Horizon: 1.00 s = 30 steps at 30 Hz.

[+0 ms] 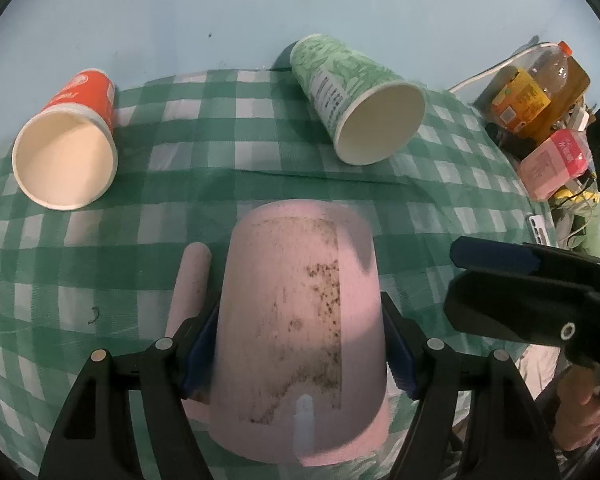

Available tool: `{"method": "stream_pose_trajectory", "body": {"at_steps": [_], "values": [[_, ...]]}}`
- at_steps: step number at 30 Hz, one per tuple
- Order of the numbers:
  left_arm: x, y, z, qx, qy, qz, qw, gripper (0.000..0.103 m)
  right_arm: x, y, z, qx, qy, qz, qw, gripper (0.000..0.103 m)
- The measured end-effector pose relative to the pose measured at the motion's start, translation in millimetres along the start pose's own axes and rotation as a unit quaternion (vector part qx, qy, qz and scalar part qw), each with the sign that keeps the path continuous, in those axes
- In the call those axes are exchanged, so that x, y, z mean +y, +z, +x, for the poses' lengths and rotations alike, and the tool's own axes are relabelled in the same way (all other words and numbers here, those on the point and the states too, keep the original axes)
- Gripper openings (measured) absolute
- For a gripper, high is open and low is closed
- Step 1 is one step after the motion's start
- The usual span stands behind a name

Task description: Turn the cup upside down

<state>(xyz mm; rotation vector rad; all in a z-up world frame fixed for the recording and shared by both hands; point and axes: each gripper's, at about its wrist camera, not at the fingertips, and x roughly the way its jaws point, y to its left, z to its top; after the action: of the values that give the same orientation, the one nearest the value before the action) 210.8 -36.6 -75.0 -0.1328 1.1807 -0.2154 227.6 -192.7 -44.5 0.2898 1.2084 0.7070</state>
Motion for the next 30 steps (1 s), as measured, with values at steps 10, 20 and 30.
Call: {"method": "stream_pose_trajectory", "body": {"at_steps": [10,20,30], "values": [[3,-2,-4,0.015,0.004,-0.006,0.9999,0.086,0,-3,2,0.004,0.004,0.007,1.0,0.079],[2,-13,-42,-0.002,0.003,0.012,0.9999,0.09,10,-3,1,0.006,0.01,0.005,1.0,0.079],[34,-32,-78,-0.035,0.004,0.007,0.9993,0.094,27,-4,2,0.008,0.014,-0.005,1.0,0.081]]}}
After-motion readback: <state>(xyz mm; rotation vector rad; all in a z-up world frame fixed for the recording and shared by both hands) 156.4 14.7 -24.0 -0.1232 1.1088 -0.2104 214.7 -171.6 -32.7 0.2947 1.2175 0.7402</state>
